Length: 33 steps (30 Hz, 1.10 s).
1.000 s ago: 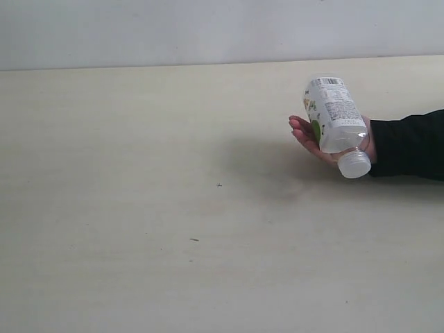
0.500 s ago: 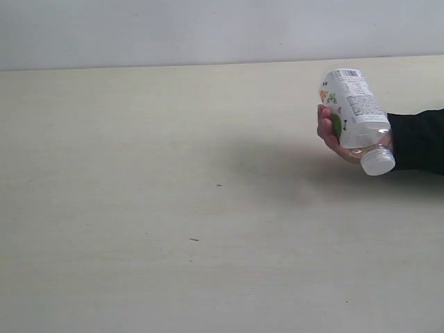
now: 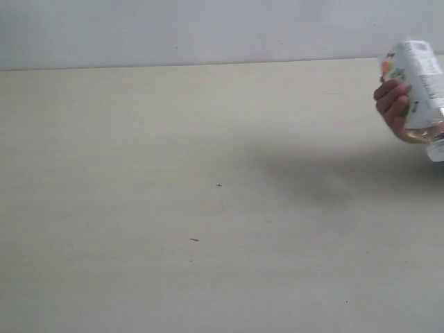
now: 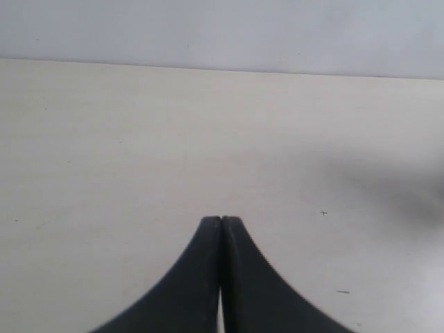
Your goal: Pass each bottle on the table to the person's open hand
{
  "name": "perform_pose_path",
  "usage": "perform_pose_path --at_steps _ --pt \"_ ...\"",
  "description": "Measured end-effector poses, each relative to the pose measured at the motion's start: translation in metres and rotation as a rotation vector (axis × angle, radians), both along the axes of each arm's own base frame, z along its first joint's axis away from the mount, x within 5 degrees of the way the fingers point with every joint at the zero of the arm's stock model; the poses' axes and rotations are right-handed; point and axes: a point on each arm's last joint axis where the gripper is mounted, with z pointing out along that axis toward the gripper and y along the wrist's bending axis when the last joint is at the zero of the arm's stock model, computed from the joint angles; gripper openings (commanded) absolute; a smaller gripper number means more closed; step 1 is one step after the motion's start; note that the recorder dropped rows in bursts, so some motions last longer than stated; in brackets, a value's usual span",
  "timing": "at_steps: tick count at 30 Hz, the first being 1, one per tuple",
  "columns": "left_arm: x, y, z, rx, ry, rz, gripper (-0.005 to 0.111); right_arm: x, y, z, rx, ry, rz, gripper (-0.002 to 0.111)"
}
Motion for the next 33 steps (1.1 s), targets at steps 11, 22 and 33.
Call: perform_pose_path --at_steps 11,22,33 --pt "0.0 0.0 0.0 0.0 0.0 0.0 0.0 -0.043 -0.014 0.019 0.027 -0.065 0.005 0.0" --pt "0.0 0.0 0.0 0.0 0.0 0.0 0.0 -0.052 -0.017 0.024 0.036 -0.091 0.005 0.0" --pt "0.0 0.0 0.0 0.0 0.0 0.0 0.0 -0.051 -0.017 0.024 0.036 -0.092 0.005 0.0"
